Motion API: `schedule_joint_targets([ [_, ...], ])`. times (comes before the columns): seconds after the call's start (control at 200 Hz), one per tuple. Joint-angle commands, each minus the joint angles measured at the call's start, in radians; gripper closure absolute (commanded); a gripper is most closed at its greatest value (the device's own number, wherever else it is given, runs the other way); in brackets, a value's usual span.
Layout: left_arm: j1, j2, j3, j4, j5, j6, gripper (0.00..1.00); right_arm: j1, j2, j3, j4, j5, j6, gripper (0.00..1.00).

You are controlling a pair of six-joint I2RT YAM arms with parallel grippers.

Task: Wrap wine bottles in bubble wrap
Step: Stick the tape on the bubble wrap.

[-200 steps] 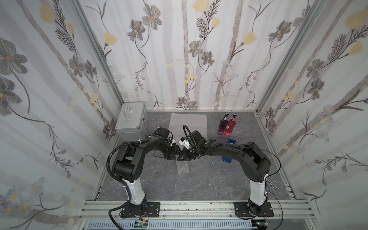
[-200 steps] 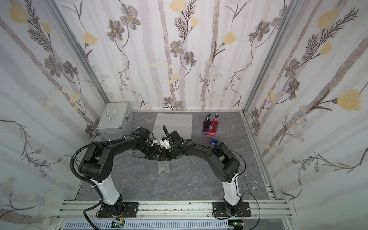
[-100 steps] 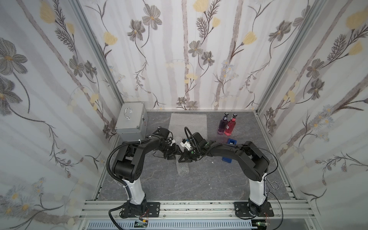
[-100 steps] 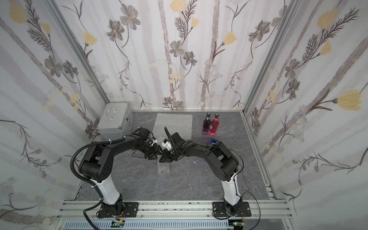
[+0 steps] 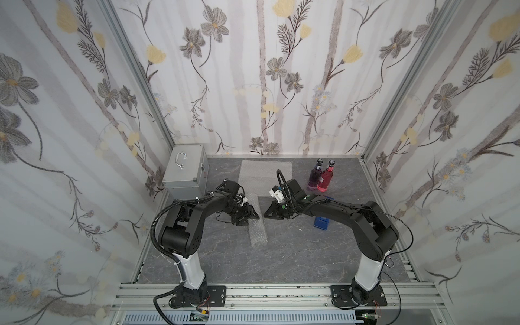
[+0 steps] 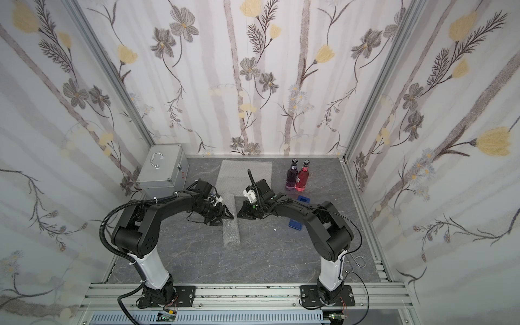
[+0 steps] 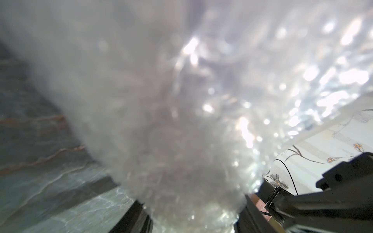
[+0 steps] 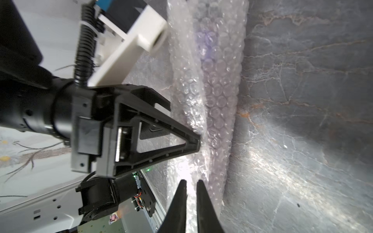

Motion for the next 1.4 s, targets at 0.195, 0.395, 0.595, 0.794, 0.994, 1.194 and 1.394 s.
schedule_joint_targets([
  [0.195,-0.005,0.010,-0.007,-0.042,-0.132,-0.008,0.43,0.018,0.109,0.028,0.053,-0.012,0.005,1.00],
  [0.395,-0.006,0.013,-0.005,-0.042,-0.132,-0.008,0.43,0.040,0.148,0.022,0.083,-0.015,0.031,1.00],
  [0.595,-0.005,0.015,-0.003,-0.042,-0.130,-0.007,0.43,0.072,0.153,0.043,0.105,-0.014,0.076,1.00],
  [0.794,-0.007,0.016,-0.003,-0.043,-0.130,-0.008,0.43,0.121,0.170,0.067,0.124,-0.003,0.134,1.00],
  [0.994,-0.005,-0.005,0.012,-0.064,-0.154,0.025,0.39,0.125,0.168,0.102,0.080,0.012,0.120,1.00],
  [1.194,-0.006,-0.124,0.023,-0.111,-0.213,0.090,0.19,0.029,0.009,-0.025,0.048,0.090,0.090,0.98],
  [1.394,-0.005,-0.208,0.053,-0.153,-0.239,0.151,0.00,0.009,-0.031,-0.009,0.034,0.109,0.080,0.74],
])
